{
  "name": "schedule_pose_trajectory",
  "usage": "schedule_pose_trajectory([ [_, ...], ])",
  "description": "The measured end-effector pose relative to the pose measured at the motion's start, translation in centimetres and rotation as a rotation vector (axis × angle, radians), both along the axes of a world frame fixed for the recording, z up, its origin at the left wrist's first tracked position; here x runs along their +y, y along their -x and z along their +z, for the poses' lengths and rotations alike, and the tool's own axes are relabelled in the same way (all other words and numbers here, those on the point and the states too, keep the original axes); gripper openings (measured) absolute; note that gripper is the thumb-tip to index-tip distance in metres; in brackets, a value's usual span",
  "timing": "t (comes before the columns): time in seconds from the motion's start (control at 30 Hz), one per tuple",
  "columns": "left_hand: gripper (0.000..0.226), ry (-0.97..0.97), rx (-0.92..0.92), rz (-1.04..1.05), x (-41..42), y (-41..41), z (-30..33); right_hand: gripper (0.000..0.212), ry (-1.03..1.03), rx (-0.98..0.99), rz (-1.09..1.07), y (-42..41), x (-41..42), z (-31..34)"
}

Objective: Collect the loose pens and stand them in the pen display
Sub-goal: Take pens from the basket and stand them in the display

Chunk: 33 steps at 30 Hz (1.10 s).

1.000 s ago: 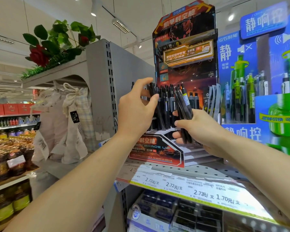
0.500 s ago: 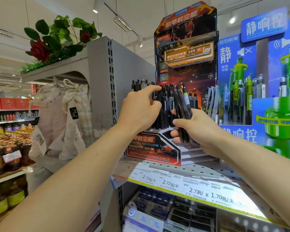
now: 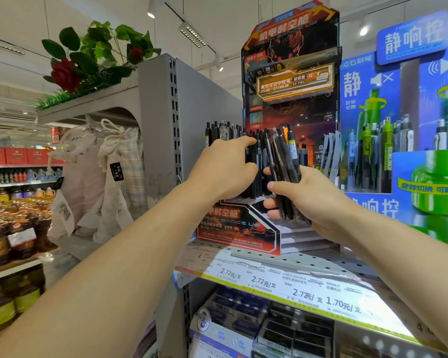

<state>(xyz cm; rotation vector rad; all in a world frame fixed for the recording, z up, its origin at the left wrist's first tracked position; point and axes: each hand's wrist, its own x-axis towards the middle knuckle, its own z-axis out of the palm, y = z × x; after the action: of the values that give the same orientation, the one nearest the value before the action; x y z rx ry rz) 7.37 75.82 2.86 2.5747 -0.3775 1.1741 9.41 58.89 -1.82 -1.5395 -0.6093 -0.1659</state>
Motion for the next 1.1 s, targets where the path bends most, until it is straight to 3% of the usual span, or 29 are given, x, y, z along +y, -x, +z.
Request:
schedule_pose_trajectory([
  [0.4,0.068,0.045,-0.031,-0.007,-0.1,0.0,-0.7,0.015,-0.045,0.001,-0.006,0.4,-0.2,0.1],
  [0.57,0.056,0.365,-0.184,-0.281,0.0,0.1,-3.0,0.016,0.026,-0.026,0.072,0.9,-0.4,-0.1],
  [0.7,0.043,0.581,-0.195,-0.447,0.2,0.3,-3.6,0.017,0.113,-0.084,0.097,1.1,0.1,0.0],
  [1.1,0.050,0.603,-0.149,-0.410,-0.9,1.5,-2.9,0.013,0.110,-0.091,0.114,1.5,-0.3,0.2],
])
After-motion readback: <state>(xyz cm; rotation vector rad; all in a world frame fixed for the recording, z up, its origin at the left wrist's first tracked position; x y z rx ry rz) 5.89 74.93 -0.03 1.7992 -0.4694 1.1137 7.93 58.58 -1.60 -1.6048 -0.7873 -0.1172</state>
